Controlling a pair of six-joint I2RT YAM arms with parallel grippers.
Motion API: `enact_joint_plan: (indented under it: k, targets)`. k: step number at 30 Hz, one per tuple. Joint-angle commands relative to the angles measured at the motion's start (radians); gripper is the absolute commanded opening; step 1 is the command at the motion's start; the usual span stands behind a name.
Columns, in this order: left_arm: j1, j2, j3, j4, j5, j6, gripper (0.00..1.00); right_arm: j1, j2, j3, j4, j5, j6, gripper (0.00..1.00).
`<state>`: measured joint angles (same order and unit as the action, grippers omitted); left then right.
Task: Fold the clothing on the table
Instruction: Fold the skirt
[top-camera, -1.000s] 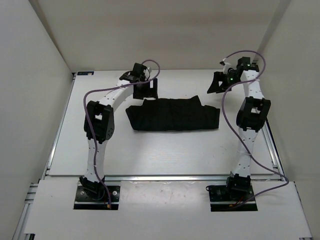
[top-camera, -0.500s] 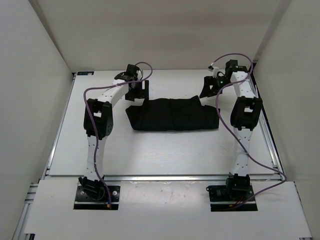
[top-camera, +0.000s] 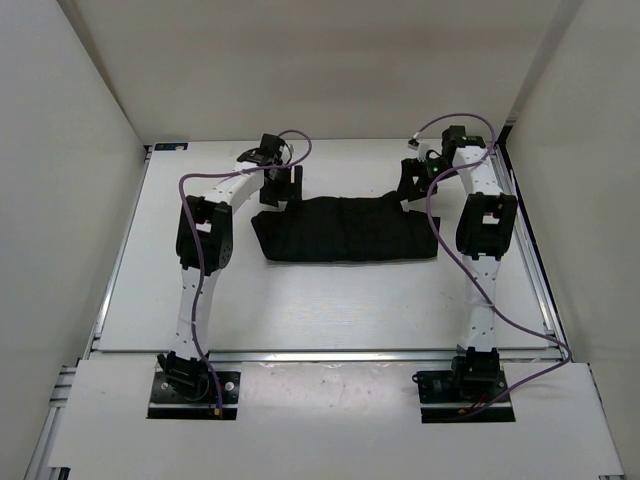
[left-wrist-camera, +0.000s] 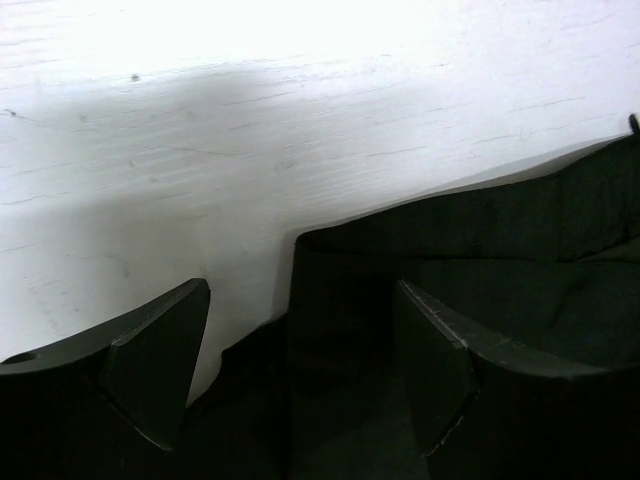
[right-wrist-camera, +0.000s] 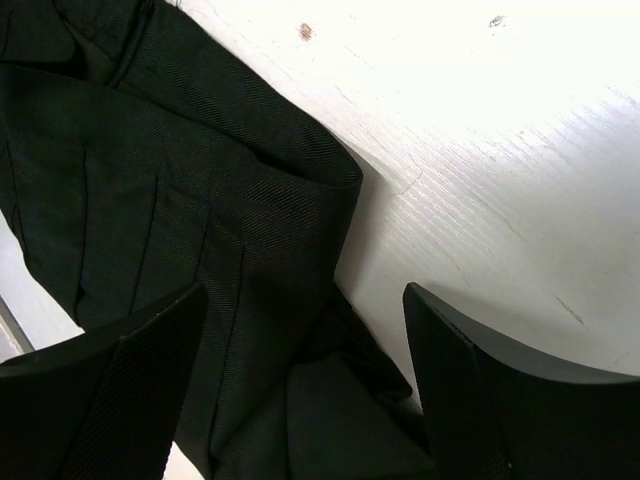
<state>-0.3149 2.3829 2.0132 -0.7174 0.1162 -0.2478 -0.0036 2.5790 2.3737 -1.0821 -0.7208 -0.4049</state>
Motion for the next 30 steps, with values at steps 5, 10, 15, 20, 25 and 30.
enact_joint_plan:
  k: [5,10,15,20,25,30]
  targets:
    - [-0.012,-0.01,0.048,0.036,0.071,-0.024,0.78,-0.003,0.023,0.022,-0.012,-0.037,0.011,0.8]
    - [-0.016,-0.001,0.065,0.038,0.083,-0.037,0.72,0.019,0.029,0.021,0.01,-0.043,0.043,0.75]
    - [-0.013,-0.004,0.065,0.049,0.108,-0.042,0.66,0.031,0.033,0.027,0.03,-0.055,0.074,0.69]
    - [-0.013,-0.007,0.049,0.044,0.105,-0.041,0.59,0.04,0.043,0.027,0.039,-0.049,0.078,0.63]
    - [-0.015,-0.014,0.033,0.05,0.112,-0.044,0.59,0.042,0.046,0.024,0.045,-0.037,0.086,0.58]
    - [-0.004,-0.025,0.019,0.046,0.106,-0.034,0.64,0.042,0.056,0.025,0.047,-0.026,0.086,0.6]
